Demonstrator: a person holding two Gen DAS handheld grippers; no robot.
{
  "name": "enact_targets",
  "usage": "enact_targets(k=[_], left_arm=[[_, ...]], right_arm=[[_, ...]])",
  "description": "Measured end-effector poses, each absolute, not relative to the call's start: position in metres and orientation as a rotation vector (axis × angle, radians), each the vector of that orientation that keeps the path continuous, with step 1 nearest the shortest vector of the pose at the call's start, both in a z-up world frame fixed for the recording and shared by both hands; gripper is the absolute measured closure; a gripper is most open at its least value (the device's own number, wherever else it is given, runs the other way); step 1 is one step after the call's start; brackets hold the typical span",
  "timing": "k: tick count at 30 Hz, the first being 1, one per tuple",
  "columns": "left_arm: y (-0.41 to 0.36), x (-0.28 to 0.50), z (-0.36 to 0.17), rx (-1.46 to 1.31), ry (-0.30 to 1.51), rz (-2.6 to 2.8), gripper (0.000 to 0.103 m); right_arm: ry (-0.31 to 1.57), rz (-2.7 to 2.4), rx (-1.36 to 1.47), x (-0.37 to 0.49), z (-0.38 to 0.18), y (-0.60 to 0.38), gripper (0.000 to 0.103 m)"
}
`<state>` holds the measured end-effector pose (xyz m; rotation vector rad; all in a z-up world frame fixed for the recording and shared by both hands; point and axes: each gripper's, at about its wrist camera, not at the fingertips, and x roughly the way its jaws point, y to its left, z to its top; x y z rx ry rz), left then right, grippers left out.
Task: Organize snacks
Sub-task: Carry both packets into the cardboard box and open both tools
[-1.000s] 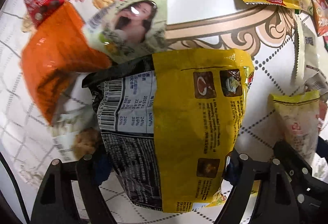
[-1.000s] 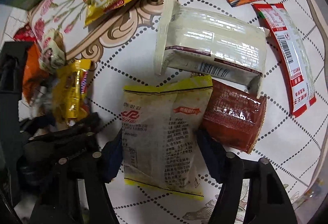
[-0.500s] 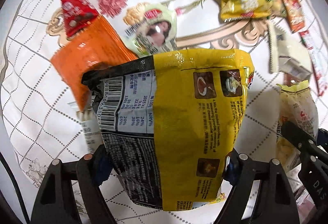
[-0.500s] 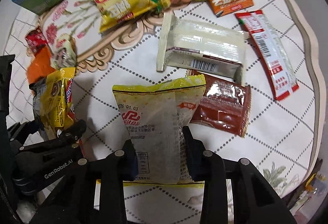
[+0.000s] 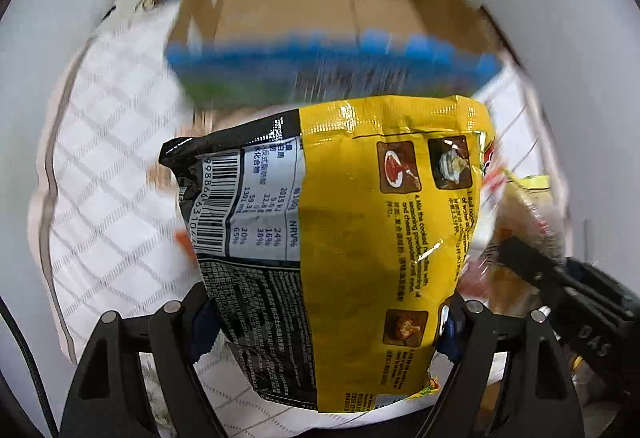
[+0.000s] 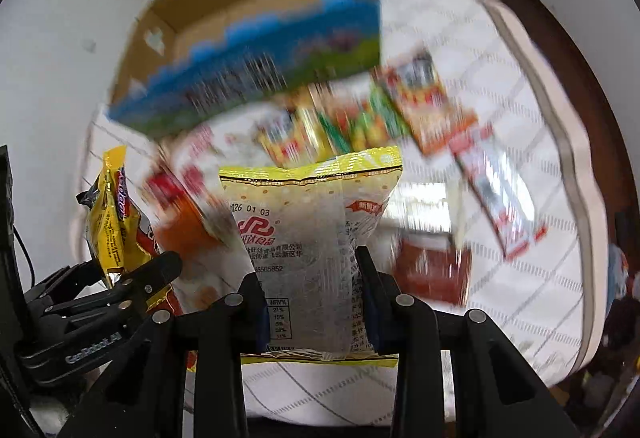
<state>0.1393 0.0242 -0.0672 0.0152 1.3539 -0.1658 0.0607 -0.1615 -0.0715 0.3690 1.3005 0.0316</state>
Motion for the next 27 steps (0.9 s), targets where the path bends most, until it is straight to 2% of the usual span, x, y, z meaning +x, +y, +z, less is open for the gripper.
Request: enact_targets(k=[3, 7, 10, 16, 19, 27], left_arm=[[0.017, 0.184, -0.028, -0.023, 1.305, -0.173, 0.02], [0.002, 0.259, -0.01, -0.024, 1.256, -0.121, 0.02], [-0.012, 0.322, -0.026, -0.018, 1.259, -0.075, 0.02], [-0.003, 0.409, -0.079, -0.03, 1.362, -0.018, 0.02], [0.001, 0.435, -0.115, -0.041, 1.416, -0.013, 0.02], [0.001, 0.469, -0.164, -0.048, 1.5, -0.024, 0.018]], right_arm=[[1.25, 0.065, 0.371, 0.101, -0.038, -0.172, 0.066], [1.194, 0.092, 0.361, 0.179, -0.018, -0.182, 0.066], [1.192, 0.101, 0.352, 0.241, -0.018, -0.183, 0.066], [1.265, 0.106, 0.322, 0.346, -0.066, -0.173, 0.066], [1.306, 0.117, 0.317, 0.384, -0.092, -0.167, 0.066], [1.356, 0.129, 0.234, 0.437, -0.143, -0.16, 0.064]])
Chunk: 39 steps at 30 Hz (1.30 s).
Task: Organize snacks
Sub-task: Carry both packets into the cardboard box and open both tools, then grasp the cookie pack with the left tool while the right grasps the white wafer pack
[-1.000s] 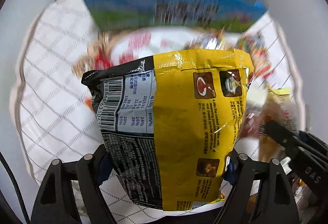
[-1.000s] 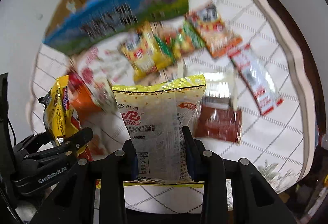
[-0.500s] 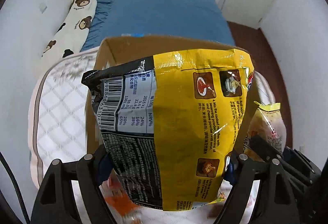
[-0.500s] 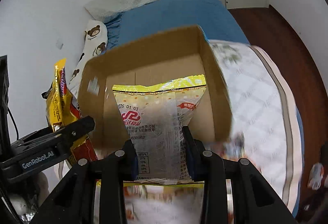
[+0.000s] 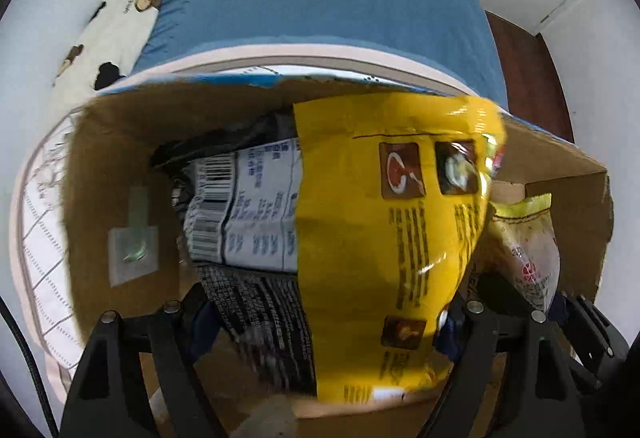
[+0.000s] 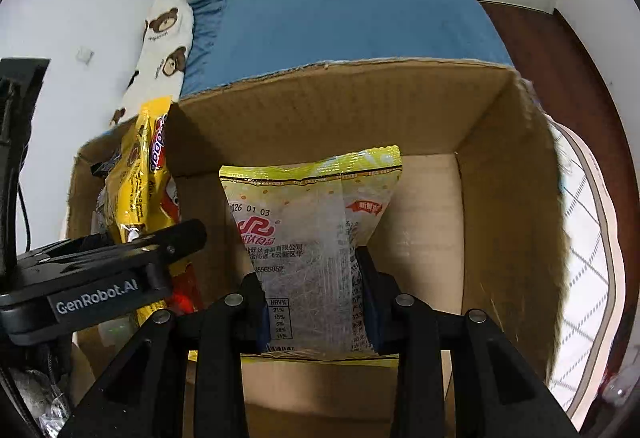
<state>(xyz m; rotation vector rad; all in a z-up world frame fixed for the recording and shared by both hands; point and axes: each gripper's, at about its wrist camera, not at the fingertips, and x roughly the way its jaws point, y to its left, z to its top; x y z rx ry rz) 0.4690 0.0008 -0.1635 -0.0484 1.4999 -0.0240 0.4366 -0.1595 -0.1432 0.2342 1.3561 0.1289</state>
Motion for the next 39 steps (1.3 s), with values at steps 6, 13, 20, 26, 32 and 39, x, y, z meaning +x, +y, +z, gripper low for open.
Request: enact_targets(k=[6, 13, 20, 26, 32, 39], left_arm=[[-0.009, 0.482, -0.17, -0.054, 1.519, -0.036, 0.008], [-0.011, 0.473, -0.149, -0.037, 1.456, -0.012, 0.008], [-0.008, 0.437, -0.12, -0.029, 1.367, 0.008, 0.008], [-0.006, 0.398, -0.088, 0.006, 1.274, 0.033, 0.008], [-0.005, 0.37, -0.058, 0.033, 1.194, 0.015, 0.008], [0.002, 0.338, -0.027, 0.035, 1.116, 0.004, 0.008]], right_arm=[[1.384, 0.133, 0.204, 0.446, -0.161, -0.161, 0.017], [1.357, 0.108, 0.152, 0.439, -0.145, -0.151, 0.017], [1.33, 0.063, 0.173, 0.41, -0.119, -0.159, 0.017], [1.274, 0.037, 0.144, 0.378, -0.088, -0.162, 0.017], [1.208, 0.019, 0.116, 0.339, -0.06, -0.167, 0.017], [1.146, 0.005, 0.113, 0.303, -0.032, -0.166, 0.017]])
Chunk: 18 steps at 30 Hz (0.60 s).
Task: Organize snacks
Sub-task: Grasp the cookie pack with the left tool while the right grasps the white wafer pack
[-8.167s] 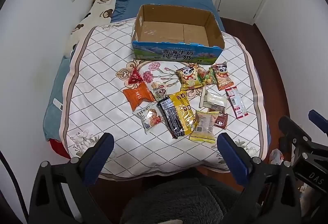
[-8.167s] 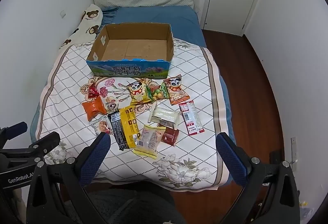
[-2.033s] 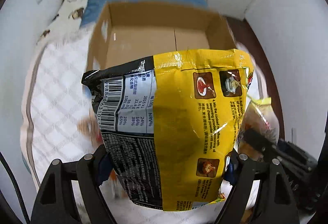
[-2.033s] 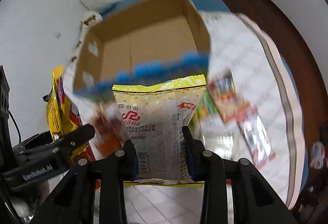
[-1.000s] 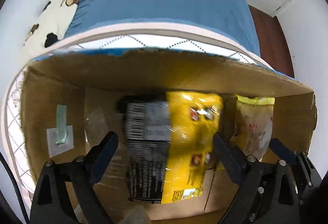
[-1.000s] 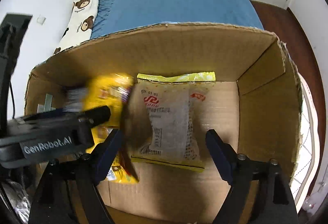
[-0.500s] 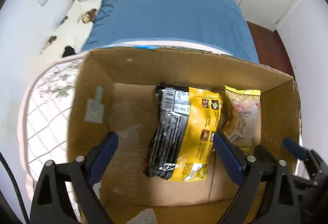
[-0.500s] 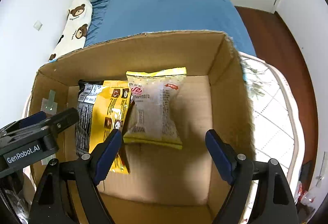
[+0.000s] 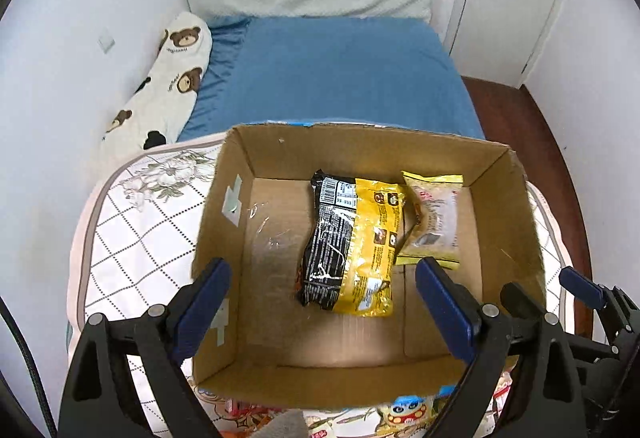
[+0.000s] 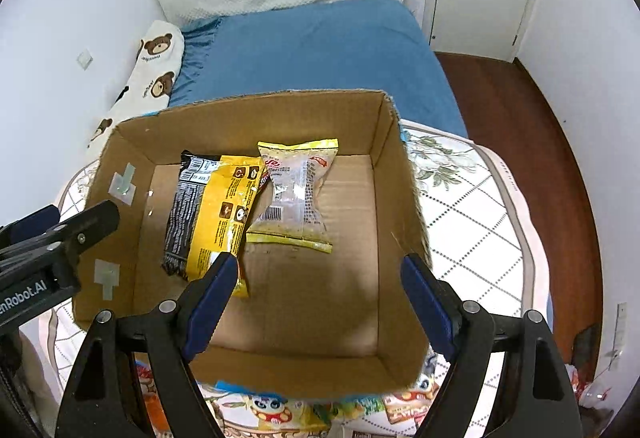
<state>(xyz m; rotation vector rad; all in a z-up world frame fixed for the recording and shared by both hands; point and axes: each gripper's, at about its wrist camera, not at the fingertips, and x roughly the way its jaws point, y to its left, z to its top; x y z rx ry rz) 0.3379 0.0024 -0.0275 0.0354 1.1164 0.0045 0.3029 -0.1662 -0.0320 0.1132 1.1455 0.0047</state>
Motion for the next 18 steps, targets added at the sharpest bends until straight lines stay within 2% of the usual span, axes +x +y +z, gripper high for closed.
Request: enact_targets(k=[11, 18], left_arm=[[0.016, 0.277, -0.002, -0.014, 1.081, -0.029, 0.008], [0.045, 0.224, -0.034, -0.038, 1.172, 0.005, 0.008]], right_arm=[[1.098, 0.024, 0.168, 0.237, 0.007, -0.171, 0.017], [1.195, 0.033, 0.23, 0.183, -0.017, -0.18, 0.017]])
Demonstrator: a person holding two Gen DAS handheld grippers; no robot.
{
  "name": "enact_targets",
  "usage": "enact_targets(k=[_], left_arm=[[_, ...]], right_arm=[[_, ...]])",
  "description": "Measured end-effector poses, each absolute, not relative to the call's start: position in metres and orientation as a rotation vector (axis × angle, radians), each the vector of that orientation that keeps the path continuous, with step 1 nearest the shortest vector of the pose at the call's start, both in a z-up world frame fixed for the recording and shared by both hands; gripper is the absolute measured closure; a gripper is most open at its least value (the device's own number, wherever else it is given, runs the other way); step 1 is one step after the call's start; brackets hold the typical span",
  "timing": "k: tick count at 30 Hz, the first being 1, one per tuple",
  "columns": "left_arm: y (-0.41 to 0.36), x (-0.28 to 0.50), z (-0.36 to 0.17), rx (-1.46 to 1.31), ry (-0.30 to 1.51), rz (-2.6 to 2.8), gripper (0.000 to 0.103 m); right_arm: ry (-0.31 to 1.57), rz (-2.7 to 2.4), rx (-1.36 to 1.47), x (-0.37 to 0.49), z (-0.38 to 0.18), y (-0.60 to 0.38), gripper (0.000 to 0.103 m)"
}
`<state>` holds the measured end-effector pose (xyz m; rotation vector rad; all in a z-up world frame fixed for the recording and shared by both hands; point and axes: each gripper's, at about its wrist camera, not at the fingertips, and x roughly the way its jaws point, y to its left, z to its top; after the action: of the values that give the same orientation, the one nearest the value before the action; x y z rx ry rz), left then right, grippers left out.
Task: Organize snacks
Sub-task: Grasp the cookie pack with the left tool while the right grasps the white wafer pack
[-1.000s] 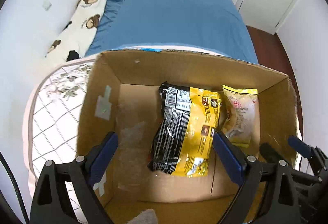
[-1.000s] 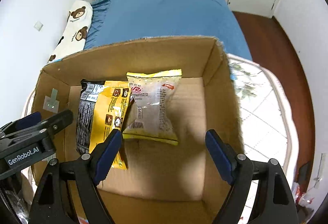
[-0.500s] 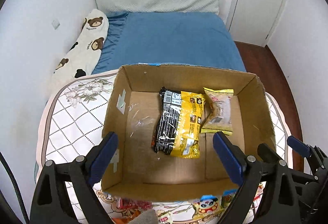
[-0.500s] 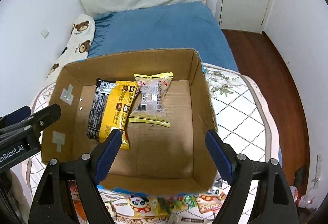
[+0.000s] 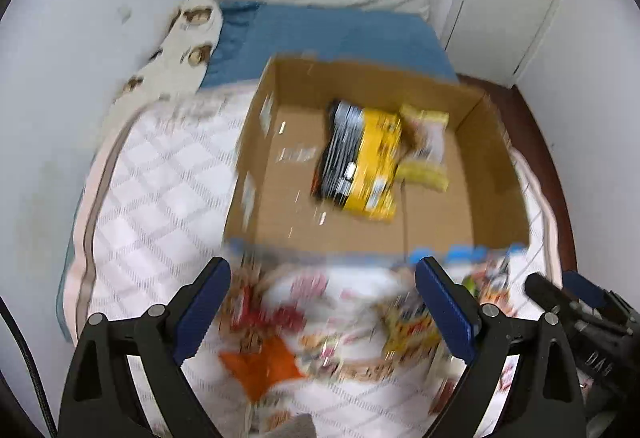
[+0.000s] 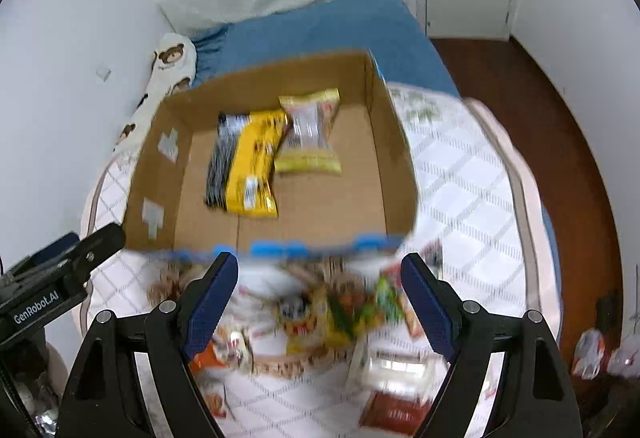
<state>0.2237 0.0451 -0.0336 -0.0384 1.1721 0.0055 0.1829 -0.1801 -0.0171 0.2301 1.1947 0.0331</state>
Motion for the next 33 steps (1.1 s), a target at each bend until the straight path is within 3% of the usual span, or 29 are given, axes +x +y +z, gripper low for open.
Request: enact_targets(k=[10, 18, 26, 27, 30, 33], left_arm=[[0.1, 0.134, -0.151, 0.003, 1.473, 0.11, 0.008], [0.103, 0.087, -0.23, 0.063, 1.659, 0.142, 0.008], [0.089, 0.085, -0.261, 0.107, 1.709, 0.129, 0.008], [0.088, 0.085, -0.264, 0.095, 1.713, 0.125, 0.011], [0.089, 0.089, -0.268, 0.037, 1.732, 0.122, 0.038], [0.089, 0.092, -0.271, 0.008, 1.734, 0.137, 0.043]], right_arm=[[1.511, -0.005, 0.194, 0.114, -0.132, -0.205, 0.017], [1.623, 0.06, -0.231, 0.1, -0.19, -0.171, 0.017], [1.63, 0.163, -0.63, 0.093, -0.231, -0.144, 0.018], [1.618, 0.157, -0.639, 0.095, -0.232, -0.145, 0.02], [1.606, 0.139, -0.539, 0.105, -0.228, -0.152, 0.033], [1.648, 0.06, -0.231, 0.122, -0.221, -0.179, 0.036]])
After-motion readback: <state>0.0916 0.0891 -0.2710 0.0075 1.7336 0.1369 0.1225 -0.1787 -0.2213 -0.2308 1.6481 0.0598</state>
